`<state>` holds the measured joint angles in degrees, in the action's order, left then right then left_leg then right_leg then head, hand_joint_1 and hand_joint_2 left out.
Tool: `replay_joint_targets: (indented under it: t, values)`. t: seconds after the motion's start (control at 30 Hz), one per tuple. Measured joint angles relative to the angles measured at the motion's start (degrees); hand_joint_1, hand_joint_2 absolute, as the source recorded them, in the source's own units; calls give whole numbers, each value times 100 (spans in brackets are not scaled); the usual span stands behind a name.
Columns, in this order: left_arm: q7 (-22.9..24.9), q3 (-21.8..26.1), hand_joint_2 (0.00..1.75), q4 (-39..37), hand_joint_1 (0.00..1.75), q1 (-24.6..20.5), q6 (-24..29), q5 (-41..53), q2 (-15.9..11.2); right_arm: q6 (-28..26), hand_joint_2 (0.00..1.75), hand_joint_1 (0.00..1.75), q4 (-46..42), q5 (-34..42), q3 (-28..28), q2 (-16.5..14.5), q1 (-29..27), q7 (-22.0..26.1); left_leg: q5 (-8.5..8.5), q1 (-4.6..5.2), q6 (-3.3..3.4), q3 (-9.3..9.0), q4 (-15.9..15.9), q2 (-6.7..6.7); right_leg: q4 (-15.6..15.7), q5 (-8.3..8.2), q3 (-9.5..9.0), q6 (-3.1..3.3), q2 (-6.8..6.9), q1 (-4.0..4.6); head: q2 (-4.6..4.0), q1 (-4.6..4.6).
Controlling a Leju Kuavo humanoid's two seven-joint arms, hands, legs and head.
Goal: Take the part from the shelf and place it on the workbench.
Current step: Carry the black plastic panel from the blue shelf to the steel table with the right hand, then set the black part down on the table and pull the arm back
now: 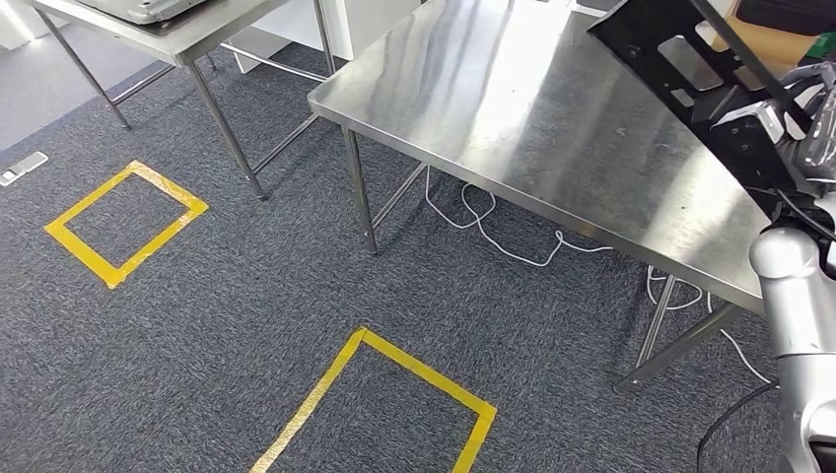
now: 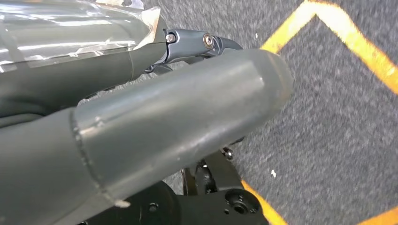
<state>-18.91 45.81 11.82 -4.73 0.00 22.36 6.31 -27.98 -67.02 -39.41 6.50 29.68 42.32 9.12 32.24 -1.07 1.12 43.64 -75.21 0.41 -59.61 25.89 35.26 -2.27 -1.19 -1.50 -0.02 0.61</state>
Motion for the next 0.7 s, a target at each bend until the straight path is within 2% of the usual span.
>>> replay_joint_targets:
  t: [0.03, 0.1, 0.13, 0.17, 0.2, 0.27, 0.33, 0.37, 0.43, 0.47, 0.5, 0.53, 0.57, 0.6, 0.63, 0.67, 0.7]
  values:
    - [0, 0, 0, 0, 0, 1, 0, -2, 1, 10, 175, 175, 7, -3, 9, -12, 1, 25, -188, 55, 88, -60, 234, -16, 2, 7, -10, 19, -20, 36, 0, 0]
    - [0, 2, 0, 0, 0, 3, 0, -5, -13, 17, 175, 175, 31, -8, 29, -42, 19, 78, -619, 193, 325, -380, 1005, -78, 11, 22, -35, 39, -57, 79, 0, 8]
    - [-2, 3, 0, -1, 0, 6, -1, -7, -22, 17, 175, 175, 49, -9, 39, -56, 30, 99, -749, 250, 421, -521, 1313, -94, 22, 27, -47, 43, -69, 90, 0, 9]
    - [-4, 5, 0, -3, 0, 10, -1, -8, -32, 17, 175, 175, 66, -9, 48, -69, 37, 114, -804, 291, 486, -605, 1487, -104, 33, 30, -55, 44, -76, 88, 0, 6]
    - [-6, 6, 0, -4, 0, 14, -5, -8, -38, 17, 175, 175, 79, -9, 56, -78, 40, 124, -799, 310, 510, -632, 1535, -95, 51, 32, -62, 43, -80, 92, 0, 3]
    - [-9, 7, 0, -5, 0, 21, -20, -9, -40, 14, 175, 175, 78, -11, 66, -69, 39, 128, -841, 301, 509, -705, 1669, -80, 89, 35, -79, 37, -62, 100, 0, -7]
    - [-9, 7, 0, -5, 0, 29, -43, -9, -40, 11, 175, 175, 61, -13, 64, -44, 48, 128, -906, 261, 490, -843, 1864, -63, -92, 134, 10, 34, 2, 125, 0, 2]
    - [-9, 7, 0, -6, 0, 34, -51, -9, -39, 11, 175, 175, 58, -12, 63, -35, 53, 128, -925, 243, 473, -899, 1927, -55, -359, 245, 144, 36, 35, 121, 0, 10]
    - [-9, 7, 0, -7, 0, 37, -59, -9, -28, 11, 175, 175, 59, -9, 63, -26, 48, 127, -909, 236, 456, -942, 1948, -46, -1080, 495, 533, 8, 49, 86, 0, 15]
    - [-8, 7, 0, -7, 0, 39, -60, -8, -21, 11, 175, 175, 59, -9, 63, -22, 32, 125, -892, 230, 438, -954, 1944, -43, -1319, 544, 681, -33, 52, 62, 0, 16]
    - [-5, 7, 0, -7, 0, 42, -58, -5, -11, 11, 175, 175, 58, -9, 62, -18, 14, 120, -873, 219, 415, -965, 1935, -42, -1360, 507, 732, -96, 59, 31, 0, 14]
    - [-2, 7, 0, -7, 0, 44, -55, -1, -5, 11, 175, 175, 54, -12, 61, -12, 0, 111, -846, 199, 381, -976, 1914, -41, -1140, 370, 647, -180, 73, -2, 0, 14]
    - [2, 7, 0, -7, 0, 46, -50, 9, -2, 11, 175, 175, 46, -16, 58, -4, -8, 100, -808, 177, 336, -983, 1873, -41, -724, 179, 455, -273, 101, -39, 0, 15]
    - [5, 7, 0, -5, 0, 48, -44, 21, -10, 11, 175, 175, 39, -19, 56, 0, -11, 90, -764, 163, 286, -984, 1826, -42, -350, 27, 266, -333, 131, -53, 0, 20]
    - [8, 7, 0, -5, 0, 50, -37, 32, -19, 11, 175, 175, 28, -24, 55, 5, -14, 82, -715, 159, 234, -977, 1768, -42, -43, -82, 107, -339, 142, -56, 0, 28]
    - [10, 7, 0, -4, 0, 53, -32, 41, -27, 11, 175, 175, 17, -27, 54, 7, -19, 77, -677, 163, 197, -967, 1723, -42, 108, -123, 19, -294, 145, -50, 0, 26]
    - [13, 7, 0, -4, 0, 59, -27, 46, -36, 11, 175, 175, 9, -28, 54, 9, -29, 73, -654, 170, 174, -962, 1702, -39, 108, -109, 6, -215, 133, -27, 0, 25]
